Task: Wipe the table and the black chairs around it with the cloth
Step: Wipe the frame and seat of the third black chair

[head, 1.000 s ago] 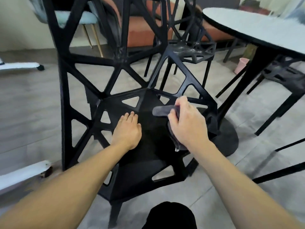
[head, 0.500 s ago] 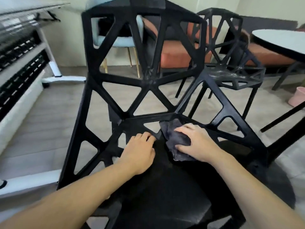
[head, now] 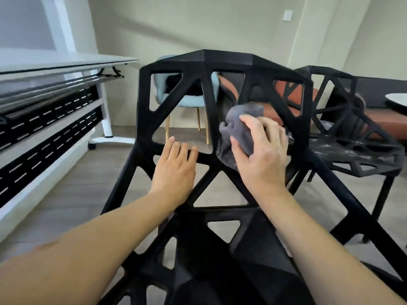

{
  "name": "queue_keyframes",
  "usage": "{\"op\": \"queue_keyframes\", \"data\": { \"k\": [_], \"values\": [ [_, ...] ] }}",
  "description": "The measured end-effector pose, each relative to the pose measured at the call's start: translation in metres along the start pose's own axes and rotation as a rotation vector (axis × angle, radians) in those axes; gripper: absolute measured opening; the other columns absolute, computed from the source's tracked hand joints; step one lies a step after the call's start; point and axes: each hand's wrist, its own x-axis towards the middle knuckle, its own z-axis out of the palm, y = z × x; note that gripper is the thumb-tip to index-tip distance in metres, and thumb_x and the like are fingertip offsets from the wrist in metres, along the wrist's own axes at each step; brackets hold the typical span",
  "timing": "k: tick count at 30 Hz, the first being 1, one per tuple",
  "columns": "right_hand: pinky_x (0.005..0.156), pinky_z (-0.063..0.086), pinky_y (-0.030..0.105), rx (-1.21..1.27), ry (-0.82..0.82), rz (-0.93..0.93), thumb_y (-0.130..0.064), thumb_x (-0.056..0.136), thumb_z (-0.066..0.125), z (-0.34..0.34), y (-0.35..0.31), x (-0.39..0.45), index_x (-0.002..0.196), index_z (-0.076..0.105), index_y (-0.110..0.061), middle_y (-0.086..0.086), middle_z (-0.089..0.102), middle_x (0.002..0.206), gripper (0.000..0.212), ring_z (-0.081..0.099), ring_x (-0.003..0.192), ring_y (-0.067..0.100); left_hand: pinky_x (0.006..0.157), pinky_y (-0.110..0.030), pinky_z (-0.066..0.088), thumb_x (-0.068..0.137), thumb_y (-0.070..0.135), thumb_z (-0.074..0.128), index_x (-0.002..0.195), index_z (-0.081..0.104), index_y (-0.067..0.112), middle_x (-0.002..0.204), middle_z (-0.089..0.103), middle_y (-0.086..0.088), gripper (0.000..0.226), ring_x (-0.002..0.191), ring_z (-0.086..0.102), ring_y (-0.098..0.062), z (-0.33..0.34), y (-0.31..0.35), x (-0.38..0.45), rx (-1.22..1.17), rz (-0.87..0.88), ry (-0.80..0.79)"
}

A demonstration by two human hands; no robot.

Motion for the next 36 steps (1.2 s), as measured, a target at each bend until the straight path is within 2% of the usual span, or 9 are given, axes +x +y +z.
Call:
{"op": "queue_keyframes", "data": {
  "k": [5,8,11,15,19,23,26,30,36],
  "values": [
    [0.109,0.041,0.044,-0.158,-0.157,-0.155,-0.027,0.100,0.056,0.081,0.006,0.004,0.149,0.043,-0.011,0.018,0.050,0.142,0.053,0.050,0.129,0.035,0.113,-0.049,0.029,0.088,0.012,0.048,0.117,0.057,0.007,0.105,0.056,-0.014,0.030,0.104,0.049,-0.036,0.009,0.006,0.006,-0.134,-0.062,0.106],
    [0.108,0.041,0.044,-0.173,-0.135,-0.157,-0.014,0.099,0.055,0.092,0.017,-0.031,0.146,0.050,-0.010,0.020,0.051,0.140,0.047,0.049,0.127,0.036,0.103,-0.046,0.035,0.089,0.011,0.046,0.107,0.055,0.009,0.100,0.054,-0.012,0.021,0.097,0.047,-0.035,0.013,0.004,0.009,-0.140,-0.069,0.153],
    [0.093,0.049,0.046,-0.290,-0.117,-0.238,-0.012,0.094,0.067,0.080,0.030,-0.071,0.135,0.061,-0.010,0.019,0.057,0.129,0.041,0.054,0.107,0.037,0.100,-0.045,0.036,0.090,0.012,0.046,0.106,0.055,0.010,0.100,0.055,-0.011,0.018,0.095,0.047,-0.034,0.014,0.002,0.010,-0.163,-0.073,0.193],
    [0.082,0.046,0.045,-0.394,-0.328,-0.400,-0.018,0.085,0.074,0.053,0.056,-0.117,0.130,0.058,-0.013,0.015,0.051,0.114,0.048,0.051,0.092,0.037,0.099,-0.044,0.036,0.086,0.006,0.054,0.106,0.058,0.011,0.098,0.056,-0.009,0.021,0.094,0.044,-0.033,0.015,0.005,0.010,-0.197,-0.107,0.229],
    [0.080,0.044,0.044,-0.341,-0.132,-0.234,-0.015,0.093,0.063,0.063,0.032,-0.039,0.121,0.062,-0.008,0.018,0.057,0.108,0.029,0.050,0.093,0.036,0.101,-0.045,0.036,0.080,-0.002,0.054,0.101,0.061,0.008,0.094,0.057,-0.010,0.024,0.092,0.045,-0.034,0.018,0.006,0.010,-0.236,-0.132,0.262],
    [0.085,0.045,0.042,-0.339,-0.027,-0.002,-0.022,0.092,0.060,0.086,0.004,0.029,0.123,0.059,-0.012,0.015,0.057,0.116,0.032,0.051,0.100,0.033,0.100,-0.046,0.036,0.080,-0.001,0.053,0.101,0.062,0.008,0.091,0.057,-0.010,0.024,0.090,0.046,-0.034,0.018,0.006,0.011,-0.238,-0.131,0.262],
    [0.083,0.046,0.044,-0.316,-0.094,-0.017,-0.018,0.089,0.065,0.084,0.006,-0.021,0.126,0.060,-0.010,0.018,0.057,0.114,0.038,0.050,0.095,0.034,0.099,-0.046,0.037,0.081,0.003,0.056,0.099,0.061,0.009,0.093,0.058,-0.010,0.020,0.091,0.048,-0.034,0.015,0.006,0.011,-0.248,-0.133,0.250],
    [0.083,0.049,0.048,-0.399,-0.206,-0.221,-0.009,0.082,0.076,0.069,0.033,-0.083,0.126,0.064,-0.008,0.020,0.058,0.106,0.046,0.053,0.090,0.038,0.099,-0.047,0.038,0.081,0.006,0.055,0.102,0.060,0.010,0.096,0.057,-0.010,0.022,0.094,0.048,-0.034,0.012,0.008,0.010,-0.258,-0.142,0.230],
    [0.090,0.044,0.046,-0.469,-0.016,-0.136,-0.018,0.088,0.068,0.079,0.027,0.040,0.124,0.060,-0.011,0.017,0.058,0.110,0.038,0.053,0.098,0.037,0.105,-0.045,0.033,0.080,0.001,0.054,0.101,0.060,0.012,0.092,0.054,-0.006,0.024,0.091,0.046,-0.032,0.012,0.009,0.010,-0.262,-0.158,0.203]
  ]
}}
